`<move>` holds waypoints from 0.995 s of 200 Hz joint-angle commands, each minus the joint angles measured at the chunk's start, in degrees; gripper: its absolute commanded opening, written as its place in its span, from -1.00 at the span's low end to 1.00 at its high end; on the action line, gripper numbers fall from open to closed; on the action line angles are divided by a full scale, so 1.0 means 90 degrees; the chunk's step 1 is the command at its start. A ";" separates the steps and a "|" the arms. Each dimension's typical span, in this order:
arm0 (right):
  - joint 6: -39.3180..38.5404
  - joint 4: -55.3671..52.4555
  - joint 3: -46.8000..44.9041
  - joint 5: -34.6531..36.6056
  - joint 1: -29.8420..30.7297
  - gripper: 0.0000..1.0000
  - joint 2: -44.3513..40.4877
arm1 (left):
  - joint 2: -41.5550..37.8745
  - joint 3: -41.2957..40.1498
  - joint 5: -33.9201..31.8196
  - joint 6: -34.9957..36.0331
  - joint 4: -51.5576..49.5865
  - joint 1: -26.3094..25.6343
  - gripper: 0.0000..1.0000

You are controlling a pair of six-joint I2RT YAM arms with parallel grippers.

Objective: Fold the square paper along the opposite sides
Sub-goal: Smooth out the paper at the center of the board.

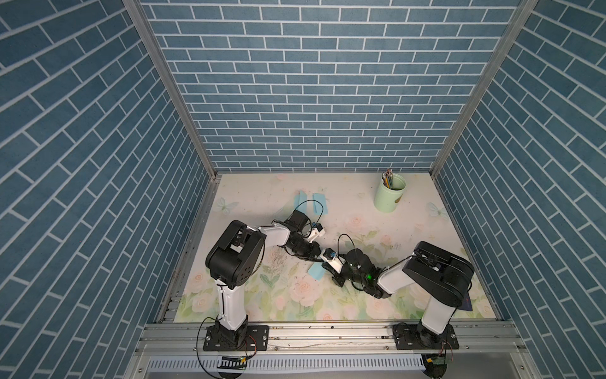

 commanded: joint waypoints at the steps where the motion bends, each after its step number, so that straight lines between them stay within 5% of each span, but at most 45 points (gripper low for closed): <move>1: -0.0099 -0.0362 0.0064 0.0106 0.0040 -1.00 0.0149 | 0.0176 0.0023 -0.0460 0.0121 -0.0270 0.0008 -0.59; 16: -0.0089 -0.0364 0.0059 0.0101 0.0040 -1.00 0.0149 | 0.0175 0.0024 -0.0540 0.0111 -0.0285 0.0024 -0.60; 40: -0.0089 -0.0374 0.0035 0.0076 0.0038 -1.00 0.0111 | 0.0195 0.0033 -0.0783 0.0055 -0.0324 0.0070 -1.00; 199: -0.0270 -0.0742 0.0085 0.0296 0.0638 -1.00 0.0641 | 0.0418 0.0151 -0.1766 -0.0113 -0.0382 0.0173 -1.00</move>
